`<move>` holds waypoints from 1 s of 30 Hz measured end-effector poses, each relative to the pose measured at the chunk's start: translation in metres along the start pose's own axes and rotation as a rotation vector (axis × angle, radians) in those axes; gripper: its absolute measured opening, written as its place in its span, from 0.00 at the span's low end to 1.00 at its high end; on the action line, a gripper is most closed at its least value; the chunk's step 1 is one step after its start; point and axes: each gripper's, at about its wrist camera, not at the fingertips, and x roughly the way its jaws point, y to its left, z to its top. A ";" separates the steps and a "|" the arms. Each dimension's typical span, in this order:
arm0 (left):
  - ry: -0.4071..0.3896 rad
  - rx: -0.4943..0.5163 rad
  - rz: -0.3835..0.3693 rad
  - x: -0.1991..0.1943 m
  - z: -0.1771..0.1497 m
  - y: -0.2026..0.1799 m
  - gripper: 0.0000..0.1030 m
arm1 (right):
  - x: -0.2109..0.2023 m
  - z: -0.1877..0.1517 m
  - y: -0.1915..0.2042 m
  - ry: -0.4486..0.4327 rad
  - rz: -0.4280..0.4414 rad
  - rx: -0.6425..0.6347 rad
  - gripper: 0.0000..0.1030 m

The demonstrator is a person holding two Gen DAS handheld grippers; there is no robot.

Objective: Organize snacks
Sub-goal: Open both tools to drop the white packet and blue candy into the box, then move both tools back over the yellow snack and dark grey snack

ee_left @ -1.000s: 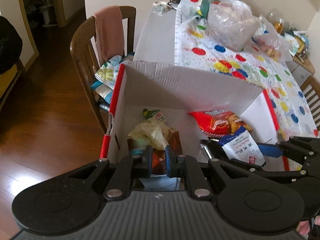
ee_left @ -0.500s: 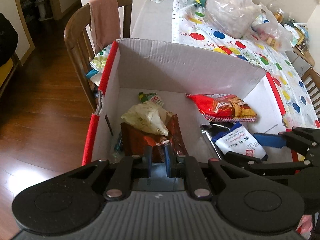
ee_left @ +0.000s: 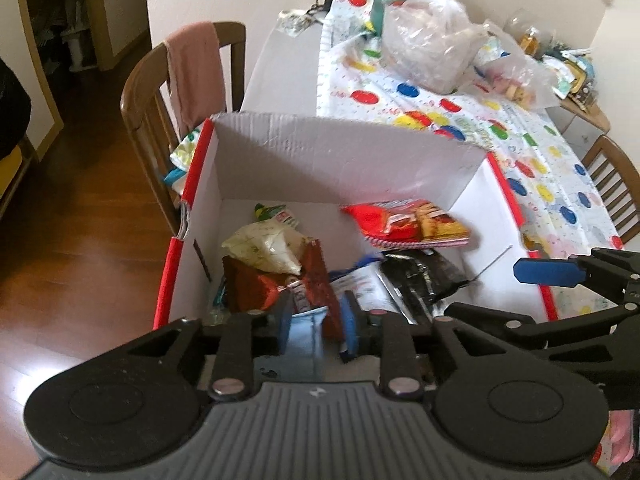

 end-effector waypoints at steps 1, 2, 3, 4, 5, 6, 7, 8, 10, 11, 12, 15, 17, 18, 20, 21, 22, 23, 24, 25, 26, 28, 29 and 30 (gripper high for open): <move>-0.006 0.003 -0.004 -0.003 0.000 -0.002 0.27 | -0.005 0.000 -0.001 -0.008 0.002 0.001 0.81; -0.012 0.006 -0.010 -0.006 0.000 -0.004 0.27 | -0.010 -0.001 -0.002 -0.017 0.005 0.004 0.82; -0.016 0.008 -0.017 -0.008 -0.001 -0.006 0.29 | -0.014 -0.002 -0.003 -0.025 0.009 0.005 0.83; -0.019 0.010 -0.021 -0.011 -0.001 -0.007 0.30 | -0.019 -0.003 -0.004 -0.035 0.015 0.006 0.84; -0.022 0.013 -0.025 -0.013 -0.001 -0.010 0.38 | -0.025 -0.003 -0.005 -0.045 0.018 0.007 0.85; -0.026 0.014 -0.027 -0.015 -0.001 -0.012 0.55 | -0.031 -0.005 -0.007 -0.058 0.020 0.010 0.88; -0.041 0.016 -0.028 -0.018 -0.002 -0.016 0.62 | -0.036 -0.006 -0.009 -0.069 0.023 0.013 0.90; -0.055 0.019 -0.028 -0.021 -0.003 -0.019 0.69 | -0.041 -0.007 -0.011 -0.079 0.022 0.016 0.91; -0.068 0.031 -0.038 -0.025 -0.003 -0.026 0.70 | -0.050 -0.009 -0.016 -0.096 0.017 0.018 0.96; -0.070 0.035 -0.048 -0.027 -0.002 -0.030 0.70 | -0.055 -0.010 -0.019 -0.107 0.016 0.022 0.97; -0.073 0.040 -0.052 -0.028 -0.002 -0.034 0.71 | -0.059 -0.011 -0.023 -0.113 0.015 0.028 0.98; -0.090 0.056 -0.054 -0.032 -0.002 -0.048 0.72 | -0.072 -0.015 -0.034 -0.135 0.020 0.039 1.00; -0.097 0.062 -0.057 -0.033 -0.001 -0.059 0.73 | -0.080 -0.019 -0.042 -0.149 0.016 0.035 1.00; -0.099 0.066 -0.060 -0.034 -0.001 -0.064 0.74 | -0.083 -0.021 -0.046 -0.155 0.014 0.032 1.00; -0.102 0.071 -0.063 -0.034 -0.002 -0.075 0.79 | -0.091 -0.025 -0.057 -0.162 0.011 0.032 1.00; -0.105 0.074 -0.063 -0.034 -0.002 -0.081 0.82 | -0.093 -0.027 -0.062 -0.162 0.010 0.032 1.00; -0.108 0.075 -0.064 -0.033 -0.002 -0.086 0.83 | -0.096 -0.029 -0.068 -0.163 0.009 0.033 1.00; -0.108 0.076 -0.067 -0.032 -0.002 -0.093 0.83 | -0.099 -0.031 -0.075 -0.164 0.008 0.033 1.00; -0.106 0.076 -0.072 -0.031 -0.002 -0.099 0.83 | -0.101 -0.034 -0.083 -0.161 0.008 0.036 1.00; -0.106 0.075 -0.077 -0.030 -0.002 -0.106 0.84 | -0.103 -0.036 -0.090 -0.157 0.009 0.039 1.00; -0.106 0.074 -0.079 -0.028 -0.002 -0.113 0.87 | -0.106 -0.038 -0.098 -0.153 0.015 0.039 1.00; -0.107 0.070 -0.091 -0.024 -0.002 -0.127 0.89 | -0.110 -0.041 -0.115 -0.143 0.011 0.034 1.00; -0.106 0.070 -0.097 -0.022 -0.002 -0.134 0.92 | -0.112 -0.042 -0.124 -0.140 0.008 0.029 1.00; -0.102 0.071 -0.104 -0.019 -0.001 -0.142 0.99 | -0.114 -0.043 -0.132 -0.136 0.008 0.025 1.00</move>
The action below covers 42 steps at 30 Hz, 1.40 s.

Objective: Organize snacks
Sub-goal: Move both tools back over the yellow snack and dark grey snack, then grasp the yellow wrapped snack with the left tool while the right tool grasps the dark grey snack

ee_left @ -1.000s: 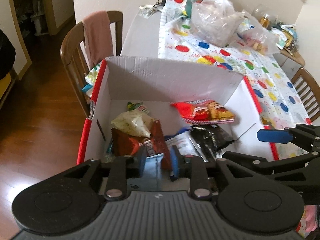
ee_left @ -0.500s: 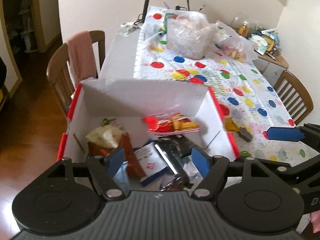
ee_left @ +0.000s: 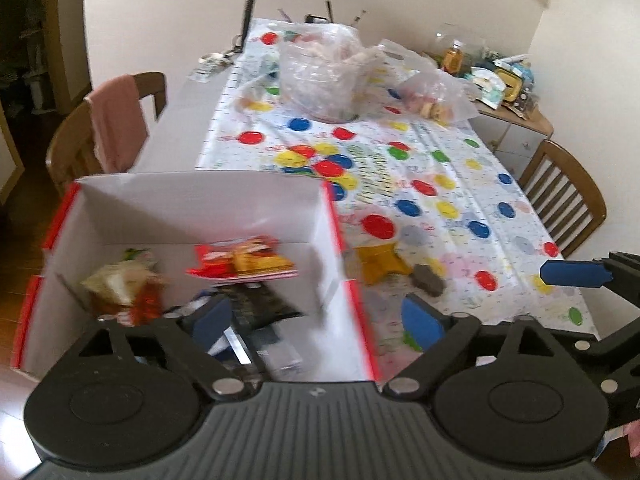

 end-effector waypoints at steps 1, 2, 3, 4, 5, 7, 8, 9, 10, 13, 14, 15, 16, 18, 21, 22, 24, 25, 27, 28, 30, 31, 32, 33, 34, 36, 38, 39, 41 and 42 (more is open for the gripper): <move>0.003 0.000 -0.009 0.005 0.001 -0.009 1.00 | -0.001 -0.001 -0.010 0.006 -0.003 -0.006 1.00; 0.006 0.001 -0.013 0.009 0.002 -0.017 1.00 | -0.002 -0.002 -0.020 0.014 -0.010 -0.017 1.00; 0.010 0.004 -0.015 0.014 0.004 -0.025 1.00 | -0.002 -0.004 -0.030 0.026 -0.018 -0.033 1.00; 0.014 0.008 -0.016 0.019 0.005 -0.033 1.00 | -0.001 -0.005 -0.040 0.038 -0.027 -0.048 1.00; 0.018 0.011 -0.016 0.026 0.008 -0.043 1.00 | 0.000 -0.006 -0.048 0.046 -0.034 -0.061 1.00; 0.028 0.014 -0.012 0.039 0.015 -0.060 1.00 | 0.003 -0.008 -0.065 0.060 -0.042 -0.091 1.00; 0.035 0.011 -0.004 0.046 0.017 -0.068 1.00 | 0.006 -0.009 -0.073 0.067 -0.043 -0.110 1.00; 0.047 0.005 0.002 0.054 0.020 -0.076 1.00 | 0.009 -0.010 -0.080 0.075 -0.042 -0.129 1.00; 0.057 -0.004 0.004 0.061 0.022 -0.082 1.00 | 0.013 -0.011 -0.086 0.082 -0.042 -0.153 1.00; 0.097 -0.032 0.042 0.087 0.027 -0.100 1.00 | 0.031 -0.016 -0.101 0.105 -0.038 -0.220 1.00; 0.108 -0.038 0.059 0.095 0.028 -0.104 1.00 | 0.038 -0.017 -0.106 0.112 -0.031 -0.230 1.00; 0.119 -0.046 0.074 0.104 0.030 -0.107 1.00 | 0.044 -0.018 -0.111 0.119 -0.023 -0.235 1.00; 0.129 -0.053 0.085 0.111 0.030 -0.108 1.00 | 0.050 -0.020 -0.116 0.128 -0.011 -0.236 1.00; 0.151 -0.070 0.123 0.127 0.032 -0.111 1.00 | 0.063 -0.022 -0.124 0.148 0.014 -0.236 1.00; 0.178 -0.079 0.169 0.147 0.035 -0.114 1.00 | 0.082 -0.026 -0.127 0.173 0.047 -0.256 0.99; 0.184 -0.076 0.181 0.153 0.036 -0.115 1.00 | 0.087 -0.026 -0.128 0.177 0.055 -0.263 0.99; 0.194 -0.078 0.201 0.163 0.039 -0.116 1.00 | 0.097 -0.027 -0.128 0.184 0.071 -0.274 0.98; 0.199 -0.083 0.208 0.167 0.041 -0.116 1.00 | 0.103 -0.026 -0.128 0.190 0.080 -0.276 0.96; 0.220 -0.091 0.219 0.178 0.044 -0.116 0.99 | 0.113 -0.024 -0.128 0.196 0.088 -0.277 0.95; 0.229 -0.097 0.224 0.183 0.046 -0.116 0.99 | 0.118 -0.023 -0.129 0.198 0.091 -0.278 0.95; 0.225 -0.088 0.256 0.189 0.050 -0.117 0.99 | 0.128 -0.020 -0.129 0.202 0.099 -0.279 0.94; 0.223 -0.079 0.260 0.192 0.052 -0.118 0.99 | 0.133 -0.019 -0.128 0.205 0.102 -0.283 0.93; 0.228 -0.070 0.259 0.196 0.054 -0.119 0.99 | 0.137 -0.019 -0.128 0.207 0.104 -0.288 0.93; 0.242 -0.064 0.257 0.200 0.056 -0.120 0.99 | 0.141 -0.018 -0.128 0.208 0.105 -0.294 0.91; 0.258 -0.062 0.268 0.205 0.057 -0.120 0.98 | 0.146 -0.018 -0.127 0.212 0.104 -0.302 0.88; 0.293 -0.056 0.292 0.214 0.057 -0.120 0.89 | 0.154 -0.018 -0.126 0.219 0.111 -0.311 0.84; 0.321 -0.074 0.297 0.222 0.056 -0.116 0.83 | 0.160 -0.018 -0.125 0.220 0.115 -0.314 0.80; 0.330 -0.091 0.303 0.225 0.055 -0.113 0.81 | 0.162 -0.018 -0.124 0.219 0.119 -0.318 0.78; 0.344 -0.127 0.311 0.230 0.054 -0.104 0.76 | 0.167 -0.019 -0.121 0.220 0.119 -0.331 0.74; 0.351 -0.152 0.305 0.231 0.054 -0.099 0.71 | 0.169 -0.019 -0.120 0.221 0.118 -0.337 0.71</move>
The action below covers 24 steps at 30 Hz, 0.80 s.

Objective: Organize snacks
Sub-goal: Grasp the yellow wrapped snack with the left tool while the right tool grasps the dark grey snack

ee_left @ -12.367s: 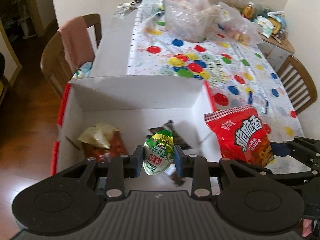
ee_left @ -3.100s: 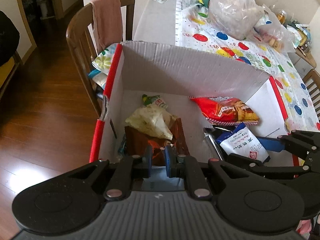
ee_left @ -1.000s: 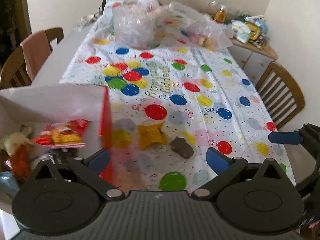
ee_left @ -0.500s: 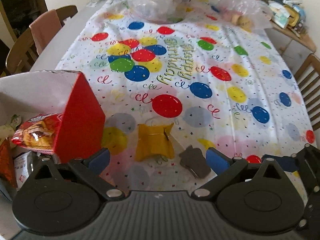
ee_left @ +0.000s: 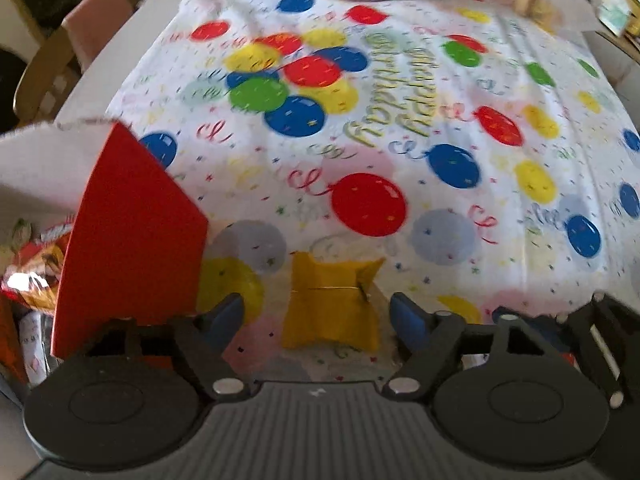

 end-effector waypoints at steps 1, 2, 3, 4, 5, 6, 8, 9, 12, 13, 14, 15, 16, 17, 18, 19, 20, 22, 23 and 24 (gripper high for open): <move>0.013 -0.018 -0.008 0.003 0.001 0.003 0.69 | 0.002 0.001 0.001 -0.002 -0.001 -0.005 0.70; 0.024 -0.034 -0.017 0.005 0.002 0.006 0.66 | 0.002 0.001 0.002 -0.009 -0.006 -0.014 0.70; 0.029 -0.044 -0.023 0.007 0.002 0.008 0.63 | 0.003 0.001 0.003 -0.013 -0.010 -0.023 0.68; 0.024 -0.048 -0.025 0.007 0.001 0.009 0.63 | 0.003 0.001 0.004 -0.015 -0.017 -0.032 0.66; 0.022 -0.050 -0.025 0.007 0.000 0.009 0.62 | 0.003 0.001 0.005 -0.019 -0.023 -0.041 0.65; 0.020 -0.054 -0.026 0.006 0.000 0.009 0.62 | 0.003 0.001 0.005 -0.021 -0.019 -0.043 0.62; 0.016 -0.068 -0.031 0.006 0.000 0.011 0.60 | 0.001 0.000 0.007 -0.025 -0.019 -0.046 0.57; 0.013 -0.072 -0.032 0.005 -0.001 0.012 0.57 | 0.001 0.000 0.007 -0.027 -0.018 -0.046 0.53; 0.002 -0.074 -0.030 0.003 -0.002 0.015 0.50 | -0.002 -0.001 0.007 -0.034 -0.023 -0.034 0.42; -0.002 -0.076 -0.036 0.002 -0.003 0.016 0.49 | -0.003 -0.001 0.005 -0.036 -0.024 -0.023 0.39; -0.005 -0.077 -0.039 0.002 -0.003 0.017 0.48 | -0.004 -0.001 0.004 -0.037 -0.024 -0.012 0.36; -0.009 -0.078 -0.040 0.001 -0.004 0.018 0.45 | -0.004 -0.002 0.003 -0.037 -0.023 -0.003 0.35; -0.014 -0.077 -0.036 0.000 -0.004 0.019 0.42 | -0.005 -0.003 0.001 -0.038 -0.028 0.009 0.35; -0.015 -0.077 -0.042 0.000 -0.005 0.020 0.42 | -0.006 -0.004 0.000 -0.041 -0.034 0.022 0.34; -0.016 -0.078 -0.049 -0.001 -0.006 0.020 0.42 | -0.008 -0.005 -0.002 -0.044 -0.038 0.035 0.32; -0.016 -0.080 -0.055 -0.002 -0.007 0.021 0.42 | -0.010 -0.007 -0.003 -0.042 -0.042 0.051 0.32; -0.016 -0.080 -0.056 -0.002 -0.007 0.022 0.41 | -0.012 -0.009 -0.005 -0.043 -0.046 0.068 0.32; -0.019 -0.080 -0.066 -0.003 -0.010 0.022 0.40 | -0.015 -0.012 -0.010 -0.043 -0.049 0.102 0.32; -0.021 -0.079 -0.069 -0.004 -0.012 0.022 0.40 | -0.019 -0.015 -0.011 -0.044 -0.055 0.124 0.32; -0.024 -0.075 -0.073 -0.006 -0.014 0.022 0.40 | -0.023 -0.017 -0.013 -0.049 -0.058 0.142 0.32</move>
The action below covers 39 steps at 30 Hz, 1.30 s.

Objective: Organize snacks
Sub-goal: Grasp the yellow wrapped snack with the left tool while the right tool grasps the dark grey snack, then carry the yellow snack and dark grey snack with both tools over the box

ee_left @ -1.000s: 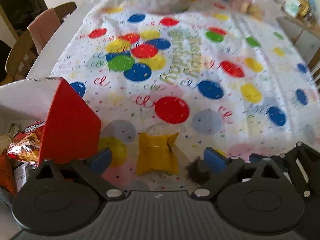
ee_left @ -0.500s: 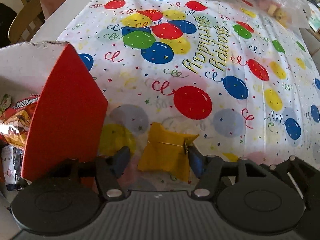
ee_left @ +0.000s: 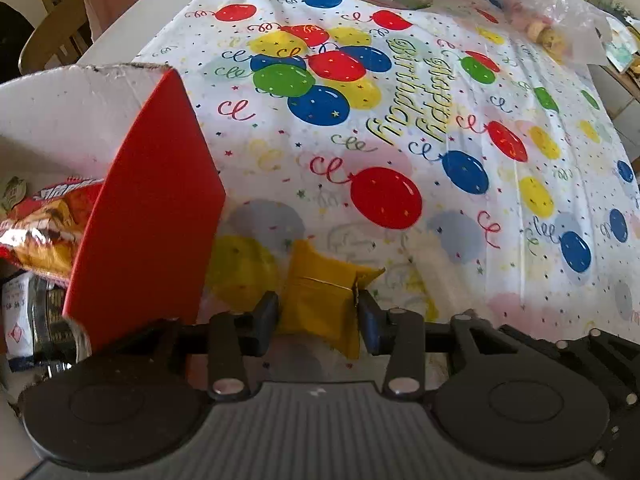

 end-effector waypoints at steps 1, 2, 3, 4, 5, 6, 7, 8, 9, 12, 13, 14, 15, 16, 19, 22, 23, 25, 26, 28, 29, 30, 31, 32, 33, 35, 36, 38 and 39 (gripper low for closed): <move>-0.001 0.003 -0.007 -0.001 -0.002 0.000 0.40 | -0.004 -0.002 -0.002 -0.005 -0.003 0.019 0.32; -0.002 0.007 -0.013 -0.004 -0.004 -0.001 0.40 | -0.010 -0.005 -0.005 -0.007 -0.007 0.039 0.32; -0.001 0.012 -0.018 -0.006 -0.007 -0.001 0.40 | -0.014 -0.007 -0.006 -0.009 -0.010 0.055 0.32; -0.001 0.015 -0.024 -0.008 -0.010 -0.002 0.40 | -0.019 -0.010 -0.007 -0.011 -0.012 0.070 0.32; -0.001 0.017 -0.032 -0.010 -0.012 -0.002 0.40 | -0.025 -0.014 -0.008 -0.014 -0.016 0.086 0.32; -0.001 0.019 -0.038 -0.012 -0.015 -0.002 0.40 | -0.029 -0.015 -0.008 -0.017 -0.018 0.096 0.32; -0.001 0.022 -0.045 -0.015 -0.019 -0.002 0.40 | -0.035 -0.019 -0.008 -0.020 -0.024 0.108 0.32; -0.003 0.028 -0.054 -0.019 -0.022 -0.003 0.40 | -0.041 -0.022 -0.007 -0.024 -0.031 0.118 0.32; -0.007 0.036 -0.063 -0.023 -0.025 -0.004 0.40 | -0.047 -0.024 -0.005 -0.028 -0.035 0.125 0.32; -0.016 0.051 -0.089 -0.036 -0.035 -0.004 0.40 | -0.063 -0.028 -0.002 -0.038 -0.048 0.149 0.32; -0.021 0.056 -0.101 -0.041 -0.038 -0.004 0.40 | -0.069 -0.029 0.000 -0.042 -0.052 0.156 0.32; -0.030 0.065 -0.113 -0.047 -0.041 -0.003 0.40 | -0.076 -0.031 0.002 -0.048 -0.058 0.163 0.32; -0.037 0.073 -0.122 -0.054 -0.044 -0.001 0.40 | -0.083 -0.033 0.005 -0.053 -0.064 0.168 0.32; -0.042 0.079 -0.128 -0.059 -0.047 0.000 0.40 | -0.089 -0.034 0.007 -0.057 -0.068 0.173 0.32; -0.065 0.105 -0.147 -0.079 -0.057 0.005 0.40 | -0.107 -0.037 0.017 -0.068 -0.085 0.192 0.32; -0.078 0.121 -0.177 -0.097 -0.064 0.013 0.40 | -0.122 -0.039 0.028 -0.078 -0.095 0.212 0.32; -0.077 0.125 -0.184 -0.103 -0.065 0.017 0.40 | -0.127 -0.039 0.034 -0.081 -0.099 0.216 0.32; -0.076 0.133 -0.193 -0.113 -0.069 0.025 0.40 | -0.134 -0.037 0.044 -0.085 -0.107 0.221 0.32; -0.077 0.135 -0.195 -0.118 -0.070 0.030 0.40 | -0.136 -0.036 0.050 -0.086 -0.109 0.224 0.32; -0.077 0.138 -0.205 -0.127 -0.073 0.040 0.40 | -0.141 -0.033 0.062 -0.089 -0.114 0.227 0.32; -0.077 0.139 -0.211 -0.131 -0.074 0.046 0.40 | -0.144 -0.031 0.069 -0.091 -0.114 0.227 0.32; -0.079 0.141 -0.215 -0.136 -0.075 0.052 0.40 | -0.146 -0.028 0.076 -0.096 -0.115 0.226 0.32; -0.083 0.145 -0.218 -0.141 -0.076 0.058 0.40 | -0.147 -0.026 0.082 -0.101 -0.114 0.223 0.32; -0.087 0.147 -0.220 -0.144 -0.077 0.063 0.40 | -0.149 -0.022 0.089 -0.106 -0.114 0.221 0.32; -0.091 0.148 -0.220 -0.148 -0.077 0.070 0.40 | -0.150 -0.018 0.097 -0.112 -0.113 0.218 0.32; -0.102 0.146 -0.221 -0.155 -0.076 0.084 0.40 | -0.151 -0.011 0.110 -0.123 -0.115 0.210 0.32; -0.106 0.145 -0.220 -0.158 -0.076 0.090 0.40 | -0.150 -0.007 0.116 -0.128 -0.113 0.205 0.32; -0.115 0.139 -0.217 -0.164 -0.074 0.104 0.40 | -0.150 0.001 0.130 -0.136 -0.109 0.195 0.32; -0.122 0.134 -0.215 -0.166 -0.072 0.112 0.40 | -0.148 0.006 0.136 -0.140 -0.109 0.189 0.32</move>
